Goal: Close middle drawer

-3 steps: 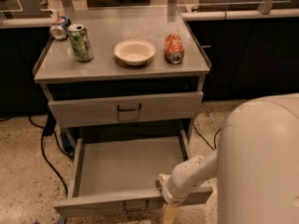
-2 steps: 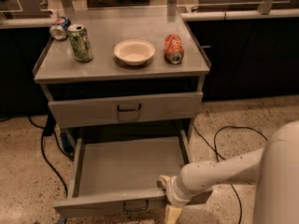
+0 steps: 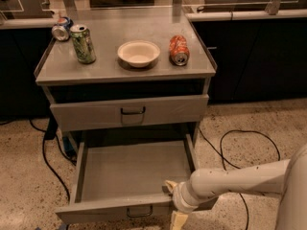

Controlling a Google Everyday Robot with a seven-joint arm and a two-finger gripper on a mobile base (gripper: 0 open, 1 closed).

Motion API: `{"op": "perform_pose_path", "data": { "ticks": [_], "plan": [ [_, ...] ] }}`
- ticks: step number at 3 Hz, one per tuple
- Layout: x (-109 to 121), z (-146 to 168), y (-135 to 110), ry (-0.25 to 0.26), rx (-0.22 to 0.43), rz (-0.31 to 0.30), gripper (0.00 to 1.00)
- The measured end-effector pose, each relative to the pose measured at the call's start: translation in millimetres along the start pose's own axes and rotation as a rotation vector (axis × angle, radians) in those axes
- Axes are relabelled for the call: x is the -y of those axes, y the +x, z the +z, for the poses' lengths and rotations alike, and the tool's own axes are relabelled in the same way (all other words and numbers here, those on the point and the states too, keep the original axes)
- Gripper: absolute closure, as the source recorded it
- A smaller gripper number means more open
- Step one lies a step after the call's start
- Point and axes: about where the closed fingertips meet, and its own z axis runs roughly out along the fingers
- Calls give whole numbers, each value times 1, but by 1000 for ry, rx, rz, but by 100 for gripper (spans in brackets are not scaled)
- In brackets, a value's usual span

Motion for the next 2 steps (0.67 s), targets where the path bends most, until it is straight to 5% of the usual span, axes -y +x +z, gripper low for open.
{"op": "perform_pose_path", "data": {
  "ticks": [2],
  "plan": [
    [14,15,2,19,30,-30,0]
  ]
}}
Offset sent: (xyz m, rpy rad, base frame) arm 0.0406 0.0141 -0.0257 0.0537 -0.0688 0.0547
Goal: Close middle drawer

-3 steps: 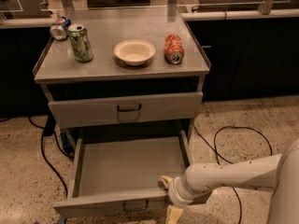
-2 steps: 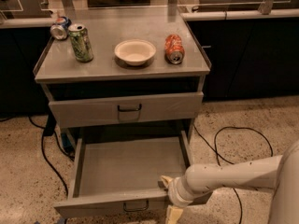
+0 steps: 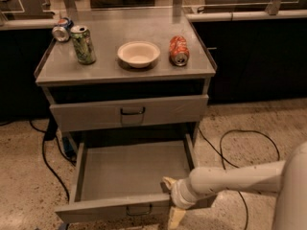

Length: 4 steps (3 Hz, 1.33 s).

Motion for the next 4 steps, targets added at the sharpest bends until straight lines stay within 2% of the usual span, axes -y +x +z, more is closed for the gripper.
{"op": "perform_pose_path", "data": {
  "ticks": [1,2,3,4],
  "plan": [
    [0,-1,0,0,0,0,18],
    [0,-1,0,0,0,0,39],
    [0,-1,0,0,0,0,70],
    [0,-1,0,0,0,0,95]
  ]
}}
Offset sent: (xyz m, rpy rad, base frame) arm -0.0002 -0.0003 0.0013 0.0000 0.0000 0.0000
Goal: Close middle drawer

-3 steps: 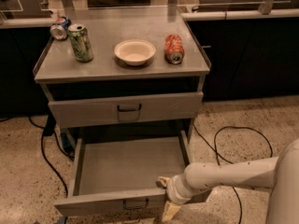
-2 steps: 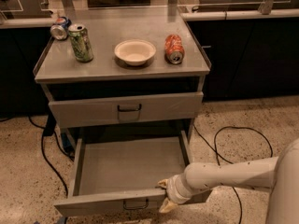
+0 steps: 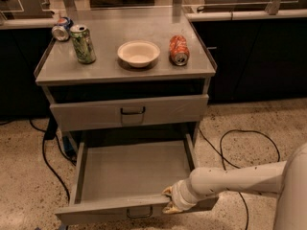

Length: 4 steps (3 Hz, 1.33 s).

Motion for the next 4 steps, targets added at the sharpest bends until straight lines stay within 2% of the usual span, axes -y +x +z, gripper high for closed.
{"op": "perform_pose_path", "data": {
  "ticks": [1,4],
  "plan": [
    [0,0,0,0,0,0,100],
    [12,1,1,0,-11,-24,100]
  ]
}}
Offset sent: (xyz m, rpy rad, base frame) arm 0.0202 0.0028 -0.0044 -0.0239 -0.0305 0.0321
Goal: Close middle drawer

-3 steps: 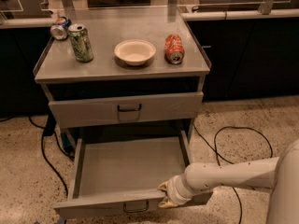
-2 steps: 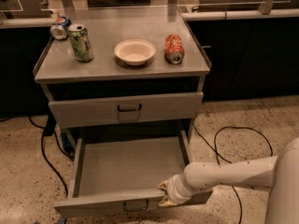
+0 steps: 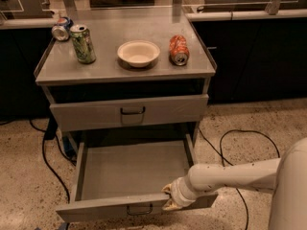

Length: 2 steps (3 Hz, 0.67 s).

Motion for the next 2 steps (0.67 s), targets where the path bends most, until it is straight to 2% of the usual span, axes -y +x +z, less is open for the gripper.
{"op": "perform_pose_path", "data": {
  "ticks": [2],
  "plan": [
    [11,1,0,0,-6,-18,100]
  ]
}}
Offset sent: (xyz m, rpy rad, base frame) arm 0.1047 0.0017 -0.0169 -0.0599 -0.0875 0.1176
